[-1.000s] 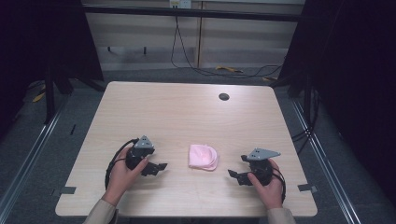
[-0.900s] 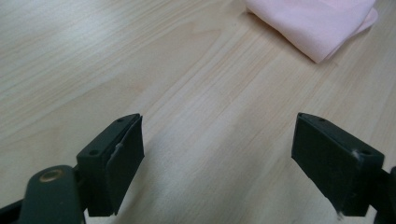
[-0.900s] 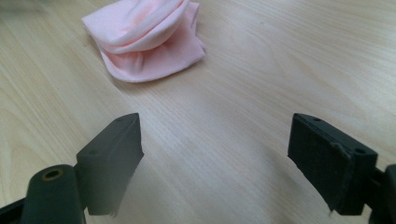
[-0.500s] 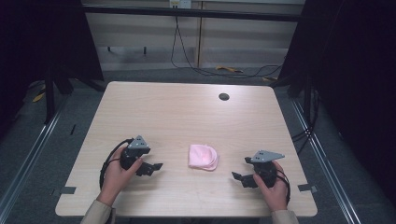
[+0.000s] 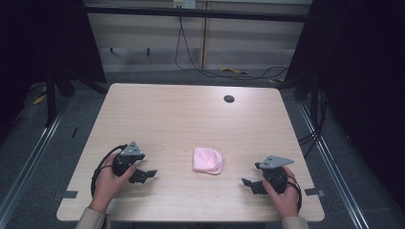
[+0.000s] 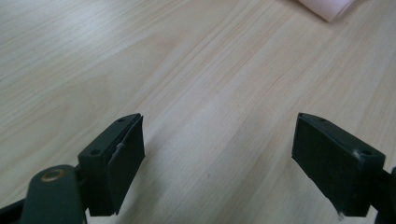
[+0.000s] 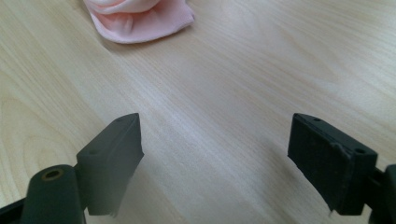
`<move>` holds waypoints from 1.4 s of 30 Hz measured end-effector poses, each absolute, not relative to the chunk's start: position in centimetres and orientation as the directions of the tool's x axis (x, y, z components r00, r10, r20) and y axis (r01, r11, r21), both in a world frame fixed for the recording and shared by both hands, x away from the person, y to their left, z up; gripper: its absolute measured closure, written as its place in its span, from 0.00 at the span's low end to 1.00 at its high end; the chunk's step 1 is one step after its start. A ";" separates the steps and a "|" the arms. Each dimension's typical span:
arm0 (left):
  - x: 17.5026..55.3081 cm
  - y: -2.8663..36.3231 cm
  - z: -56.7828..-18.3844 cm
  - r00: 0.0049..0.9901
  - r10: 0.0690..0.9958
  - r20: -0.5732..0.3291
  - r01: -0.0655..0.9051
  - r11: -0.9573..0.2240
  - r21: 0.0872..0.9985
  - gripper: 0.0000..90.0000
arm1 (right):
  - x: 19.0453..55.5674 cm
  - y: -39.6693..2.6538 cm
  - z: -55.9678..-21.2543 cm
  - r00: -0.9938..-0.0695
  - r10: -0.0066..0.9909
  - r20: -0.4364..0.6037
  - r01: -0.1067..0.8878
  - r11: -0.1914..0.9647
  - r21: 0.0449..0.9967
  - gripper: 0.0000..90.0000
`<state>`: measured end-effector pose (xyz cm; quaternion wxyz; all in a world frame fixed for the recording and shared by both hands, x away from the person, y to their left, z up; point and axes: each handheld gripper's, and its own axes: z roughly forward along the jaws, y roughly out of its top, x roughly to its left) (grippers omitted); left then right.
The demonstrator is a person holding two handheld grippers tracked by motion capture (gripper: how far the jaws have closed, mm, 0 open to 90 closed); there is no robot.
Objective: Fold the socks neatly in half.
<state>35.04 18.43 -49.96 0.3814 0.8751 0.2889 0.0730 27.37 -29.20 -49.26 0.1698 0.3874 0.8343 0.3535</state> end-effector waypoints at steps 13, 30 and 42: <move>34.4 21.4 -50.2 0.802 0.593 -0.073 0.455 -0.528 0.717 0.19 | 26.6 -30.5 -49.3 -0.620 0.785 -0.015 0.540 0.440 0.718 0.19; 34.0 23.1 -51.0 0.793 0.608 -0.040 0.453 -0.545 0.706 0.19 | 26.3 -32.5 -49.9 -0.594 0.804 -0.033 0.544 0.431 0.720 0.19; 33.8 24.3 -51.4 0.778 0.627 -0.038 0.452 -0.516 0.727 0.19 | 26.3 -32.7 -50.0 -0.585 0.810 -0.024 0.554 0.422 0.718 0.19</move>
